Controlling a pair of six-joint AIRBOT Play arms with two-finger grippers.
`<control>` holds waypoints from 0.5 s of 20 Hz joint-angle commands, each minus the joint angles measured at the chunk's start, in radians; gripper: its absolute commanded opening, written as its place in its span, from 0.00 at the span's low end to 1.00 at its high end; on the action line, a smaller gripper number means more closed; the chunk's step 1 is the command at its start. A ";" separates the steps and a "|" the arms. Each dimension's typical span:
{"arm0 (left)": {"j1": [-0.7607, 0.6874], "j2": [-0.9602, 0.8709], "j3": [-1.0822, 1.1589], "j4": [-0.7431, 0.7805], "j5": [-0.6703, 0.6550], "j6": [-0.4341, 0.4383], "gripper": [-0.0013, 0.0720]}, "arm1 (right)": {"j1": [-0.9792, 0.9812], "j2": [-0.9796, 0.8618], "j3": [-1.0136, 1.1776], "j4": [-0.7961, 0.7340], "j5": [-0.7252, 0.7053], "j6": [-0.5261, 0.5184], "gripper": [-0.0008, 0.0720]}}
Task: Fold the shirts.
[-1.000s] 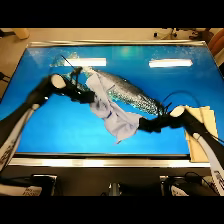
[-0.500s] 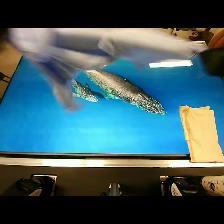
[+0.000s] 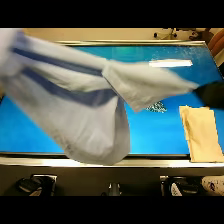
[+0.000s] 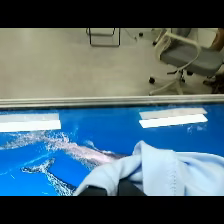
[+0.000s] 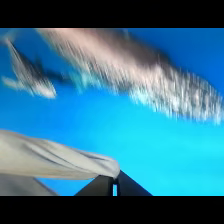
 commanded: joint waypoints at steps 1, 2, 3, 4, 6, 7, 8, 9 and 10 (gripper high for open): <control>0.001 -0.172 -0.105 -0.021 0.312 -0.004 0.06 | -0.001 -0.064 -0.231 -0.013 -0.016 0.021 0.03; 0.001 -0.259 -0.083 -0.035 0.402 -0.030 0.06 | -0.001 -0.083 -0.291 0.019 -0.085 0.033 0.03; 0.001 -0.348 -0.040 -0.049 0.441 -0.039 0.06 | -0.001 -0.100 -0.333 0.059 -0.149 0.033 0.03; 0.001 -0.452 0.030 -0.066 0.440 -0.039 0.06 | -0.001 -0.119 -0.359 0.090 -0.208 0.032 0.03; 0.001 -0.655 0.181 -0.100 0.371 -0.038 0.06 | 0.002 -0.164 -0.372 0.106 -0.291 0.037 0.03; 0.001 -0.744 0.239 -0.122 0.323 -0.038 0.06 | 0.002 -0.188 -0.372 0.103 -0.320 0.036 0.03; -0.001 -0.829 0.280 -0.167 0.267 -0.039 0.06 | 0.002 -0.219 -0.372 0.103 -0.338 0.040 0.03; -0.001 -0.895 0.299 -0.229 0.201 -0.039 0.06 | 0.002 -0.248 -0.372 0.104 -0.350 0.042 0.03; 0.000 -0.951 0.303 -0.309 0.106 -0.039 0.08 | 0.002 -0.279 -0.372 0.105 -0.357 0.051 0.03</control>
